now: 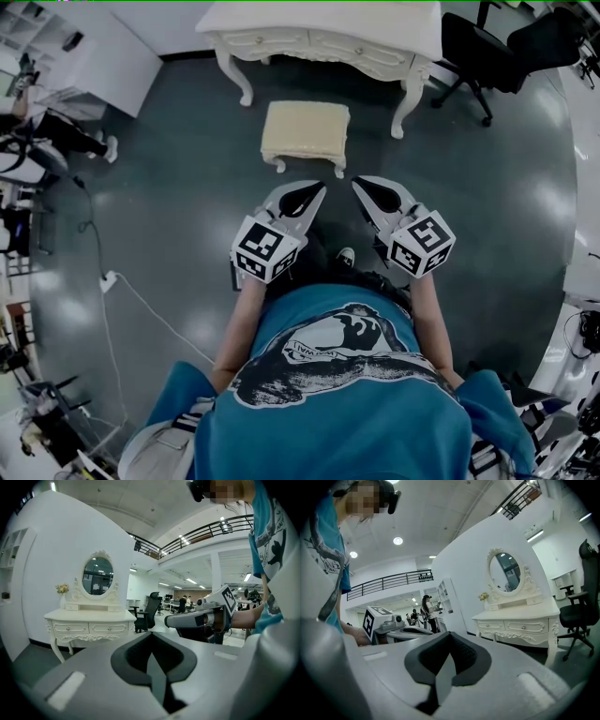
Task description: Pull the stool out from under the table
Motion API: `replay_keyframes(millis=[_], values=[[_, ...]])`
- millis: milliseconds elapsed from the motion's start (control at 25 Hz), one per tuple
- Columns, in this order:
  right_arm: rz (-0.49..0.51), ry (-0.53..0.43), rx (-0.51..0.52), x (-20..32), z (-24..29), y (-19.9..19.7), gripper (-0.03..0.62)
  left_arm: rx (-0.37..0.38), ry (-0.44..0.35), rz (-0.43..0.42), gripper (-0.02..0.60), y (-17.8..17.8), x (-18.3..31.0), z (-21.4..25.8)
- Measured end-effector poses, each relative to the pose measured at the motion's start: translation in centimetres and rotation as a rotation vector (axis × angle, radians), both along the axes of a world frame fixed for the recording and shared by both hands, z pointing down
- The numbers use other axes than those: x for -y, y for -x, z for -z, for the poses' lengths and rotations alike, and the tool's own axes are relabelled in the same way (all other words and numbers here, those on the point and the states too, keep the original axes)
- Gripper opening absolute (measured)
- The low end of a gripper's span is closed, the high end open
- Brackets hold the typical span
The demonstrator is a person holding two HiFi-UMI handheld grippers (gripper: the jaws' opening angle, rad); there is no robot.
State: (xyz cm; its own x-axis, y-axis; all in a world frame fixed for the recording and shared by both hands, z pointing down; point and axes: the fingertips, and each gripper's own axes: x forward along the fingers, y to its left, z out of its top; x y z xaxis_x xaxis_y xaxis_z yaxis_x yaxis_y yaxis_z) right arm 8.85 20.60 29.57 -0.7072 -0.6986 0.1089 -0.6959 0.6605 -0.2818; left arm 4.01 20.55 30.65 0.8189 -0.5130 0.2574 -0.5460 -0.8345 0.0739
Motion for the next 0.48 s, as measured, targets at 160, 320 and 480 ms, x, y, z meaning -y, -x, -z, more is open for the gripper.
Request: replay_keyframes(millis=[160,320,480], values=[[0.006,-0.005,-0.008,-0.06,0.03,0.06,0.000,0.014,-0.006,-0.007,0.012,-0.34,-0.15,-0.20],[0.005,-0.009,-0.017,0.01,-0.05,0.05,0.000,0.024,-0.004,-0.017,0.012,-0.51,-0.13,-0.37],[0.002,-0.010,-0.022,0.19,-0.23,-0.15,0.000,0.024,-0.002,-0.023,0.012,-0.80,0.01,-0.52]])
